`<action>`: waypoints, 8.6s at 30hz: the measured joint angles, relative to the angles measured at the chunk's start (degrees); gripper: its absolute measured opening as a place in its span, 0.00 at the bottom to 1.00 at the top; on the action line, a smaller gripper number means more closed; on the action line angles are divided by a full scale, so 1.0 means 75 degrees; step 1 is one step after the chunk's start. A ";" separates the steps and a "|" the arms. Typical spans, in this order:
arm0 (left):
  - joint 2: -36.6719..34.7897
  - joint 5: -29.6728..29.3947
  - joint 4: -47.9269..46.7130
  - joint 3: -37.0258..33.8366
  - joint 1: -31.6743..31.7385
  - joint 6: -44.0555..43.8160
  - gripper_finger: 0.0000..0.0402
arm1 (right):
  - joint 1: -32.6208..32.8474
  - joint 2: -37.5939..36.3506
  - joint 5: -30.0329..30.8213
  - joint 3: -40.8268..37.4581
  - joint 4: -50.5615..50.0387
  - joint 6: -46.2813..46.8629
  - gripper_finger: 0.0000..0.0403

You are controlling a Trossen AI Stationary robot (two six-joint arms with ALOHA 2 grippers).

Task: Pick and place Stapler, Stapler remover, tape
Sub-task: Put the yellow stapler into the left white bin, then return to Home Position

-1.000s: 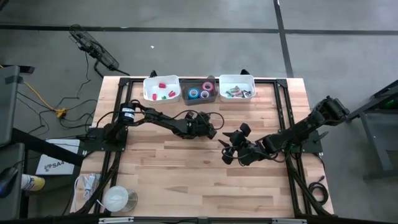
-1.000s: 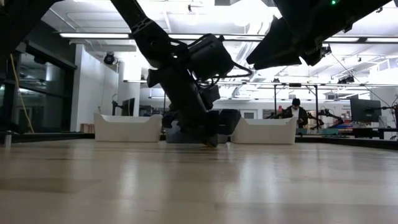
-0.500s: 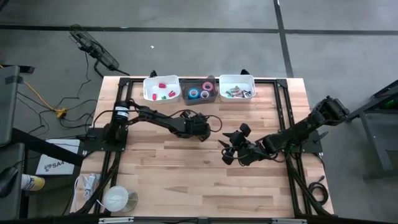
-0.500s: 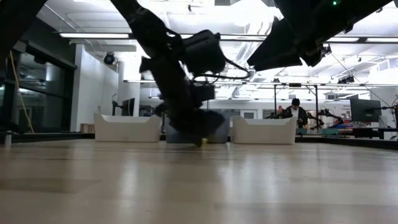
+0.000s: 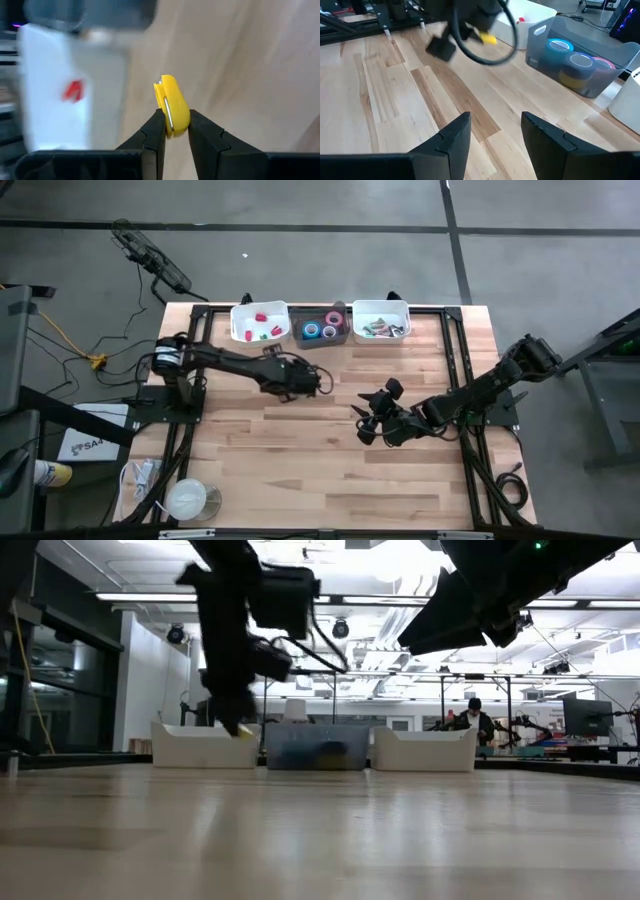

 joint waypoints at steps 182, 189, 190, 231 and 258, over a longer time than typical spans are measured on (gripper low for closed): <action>-1.0908 -0.5880 -0.3026 -0.6097 -0.9798 -0.6528 0.66 | -0.2527 -0.9017 -0.4700 -0.5578 0.1531 -0.1955 0.42; -1.0908 -0.4387 -0.2445 -0.6100 -0.9798 -0.6812 0.66 | -0.2524 -0.9015 -0.4704 -0.5578 0.1214 -0.1743 0.42; -1.0908 -0.4364 -0.2185 -0.6098 -0.9798 -0.6480 0.66 | -0.2524 -0.9014 -0.4705 -0.5578 0.1197 -0.1743 0.42; -1.4001 -0.0297 0.8439 -0.8634 -0.9618 0.8106 0.66 | -0.2524 -0.9015 -0.4450 -0.5581 0.1221 -0.1626 0.42; -1.3997 0.6375 0.7860 -0.9259 -0.2378 0.6320 0.66 | -0.2524 -0.9014 -0.4395 -0.5581 0.1090 -0.1747 0.42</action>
